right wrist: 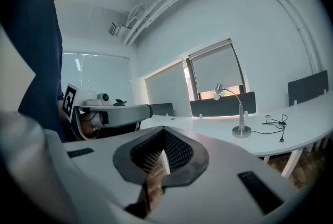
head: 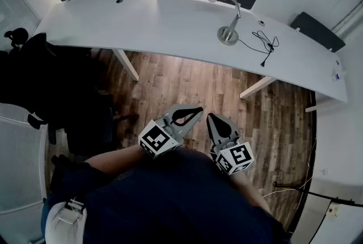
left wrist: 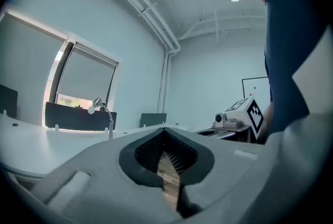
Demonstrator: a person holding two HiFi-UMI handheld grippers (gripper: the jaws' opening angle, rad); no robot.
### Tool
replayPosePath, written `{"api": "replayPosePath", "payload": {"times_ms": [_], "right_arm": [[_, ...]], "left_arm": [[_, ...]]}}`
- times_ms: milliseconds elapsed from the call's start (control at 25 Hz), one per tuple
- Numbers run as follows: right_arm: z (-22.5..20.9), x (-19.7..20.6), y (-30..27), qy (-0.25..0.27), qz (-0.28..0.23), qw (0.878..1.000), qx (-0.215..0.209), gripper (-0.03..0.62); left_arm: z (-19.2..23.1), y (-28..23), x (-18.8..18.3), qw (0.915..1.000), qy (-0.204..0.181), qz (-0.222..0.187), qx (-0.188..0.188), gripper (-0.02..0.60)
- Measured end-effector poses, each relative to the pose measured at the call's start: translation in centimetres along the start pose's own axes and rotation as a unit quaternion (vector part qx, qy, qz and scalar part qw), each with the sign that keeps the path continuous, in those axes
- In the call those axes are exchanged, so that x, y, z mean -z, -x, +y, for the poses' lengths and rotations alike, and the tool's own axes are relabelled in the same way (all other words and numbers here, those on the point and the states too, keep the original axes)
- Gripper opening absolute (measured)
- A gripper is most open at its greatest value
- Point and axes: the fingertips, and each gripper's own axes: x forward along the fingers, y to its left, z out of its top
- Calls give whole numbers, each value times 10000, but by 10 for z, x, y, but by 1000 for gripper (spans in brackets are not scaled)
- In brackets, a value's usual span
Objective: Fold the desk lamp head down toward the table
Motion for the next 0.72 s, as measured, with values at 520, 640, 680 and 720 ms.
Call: {"api": "replayPosePath", "payload": {"times_ms": [520, 640, 680, 720], "right_arm": [[-2, 2, -4, -7, -5, 10000, -4, 9], [-5, 2, -5, -20, -9, 10000, -8, 9], [-6, 2, -4, -18, -2, 10000, -14, 9], [-7, 3, -4, -10, 11, 10000, -28, 9]], "left_arm": [[1, -2, 3, 9999, -70, 102, 18, 6], [1, -5, 3, 9999, -64, 114, 4, 6], [1, -6, 4, 9999, -75, 122, 2, 6], [1, -8, 4, 9999, -85, 129, -3, 6]]}}
